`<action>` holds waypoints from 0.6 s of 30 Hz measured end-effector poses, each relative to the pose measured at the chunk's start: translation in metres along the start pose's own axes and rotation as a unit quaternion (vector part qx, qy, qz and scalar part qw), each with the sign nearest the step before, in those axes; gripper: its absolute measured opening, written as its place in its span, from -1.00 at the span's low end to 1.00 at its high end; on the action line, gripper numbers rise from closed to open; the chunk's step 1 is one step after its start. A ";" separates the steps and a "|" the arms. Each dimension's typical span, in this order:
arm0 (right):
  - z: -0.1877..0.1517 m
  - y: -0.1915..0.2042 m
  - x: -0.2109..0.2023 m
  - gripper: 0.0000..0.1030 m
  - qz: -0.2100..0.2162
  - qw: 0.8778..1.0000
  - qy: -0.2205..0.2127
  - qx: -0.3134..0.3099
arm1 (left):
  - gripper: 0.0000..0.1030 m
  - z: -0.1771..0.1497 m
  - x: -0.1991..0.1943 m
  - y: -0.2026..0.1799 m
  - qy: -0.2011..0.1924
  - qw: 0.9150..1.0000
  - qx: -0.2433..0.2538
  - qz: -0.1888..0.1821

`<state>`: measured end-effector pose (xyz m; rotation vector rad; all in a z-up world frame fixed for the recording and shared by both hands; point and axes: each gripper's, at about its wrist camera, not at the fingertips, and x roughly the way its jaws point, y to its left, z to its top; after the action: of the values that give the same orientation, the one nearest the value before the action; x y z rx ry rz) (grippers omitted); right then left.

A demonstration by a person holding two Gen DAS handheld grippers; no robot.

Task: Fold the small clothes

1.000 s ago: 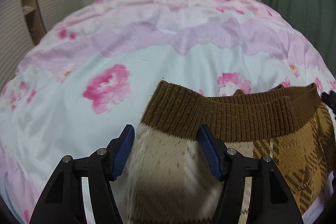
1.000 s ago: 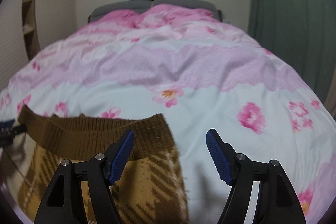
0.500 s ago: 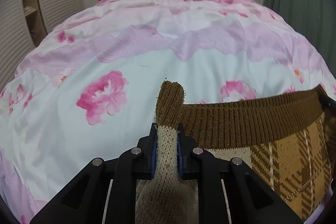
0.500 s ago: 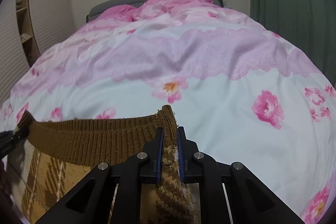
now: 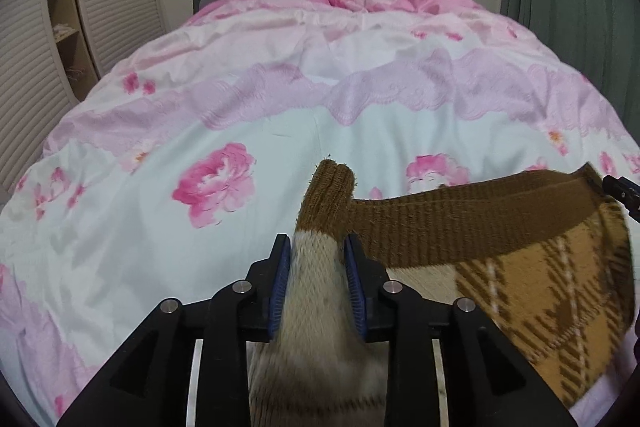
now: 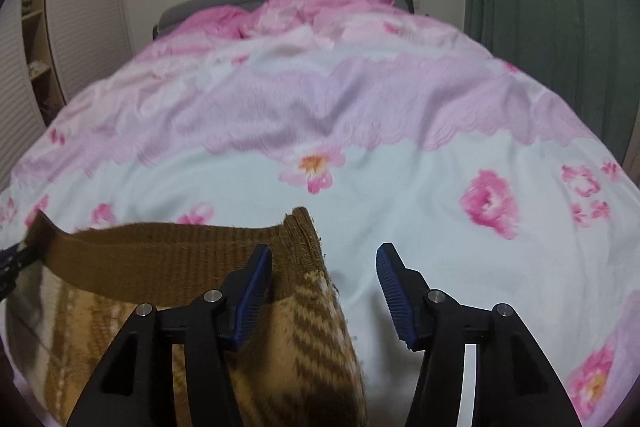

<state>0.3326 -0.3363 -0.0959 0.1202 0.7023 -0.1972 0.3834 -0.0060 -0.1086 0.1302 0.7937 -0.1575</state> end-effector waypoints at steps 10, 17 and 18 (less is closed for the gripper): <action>-0.032 -0.001 -0.072 0.40 0.007 1.000 -0.020 0.006 | 0.09 -0.044 -0.072 -0.001 -0.018 1.000 -0.022 0.010; -0.081 -0.003 -0.076 0.39 0.002 1.000 0.017 0.000 | 0.10 -0.092 -0.067 -0.002 0.022 0.999 -0.031 0.012; -0.089 -0.003 -0.073 0.39 -0.001 1.000 0.026 -0.002 | 0.10 -0.096 -0.063 -0.002 0.028 0.999 -0.031 0.014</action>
<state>0.2221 -0.3132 -0.1157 0.1221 0.7553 -0.1950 0.2721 0.0147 -0.1300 0.0864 0.8520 -0.1030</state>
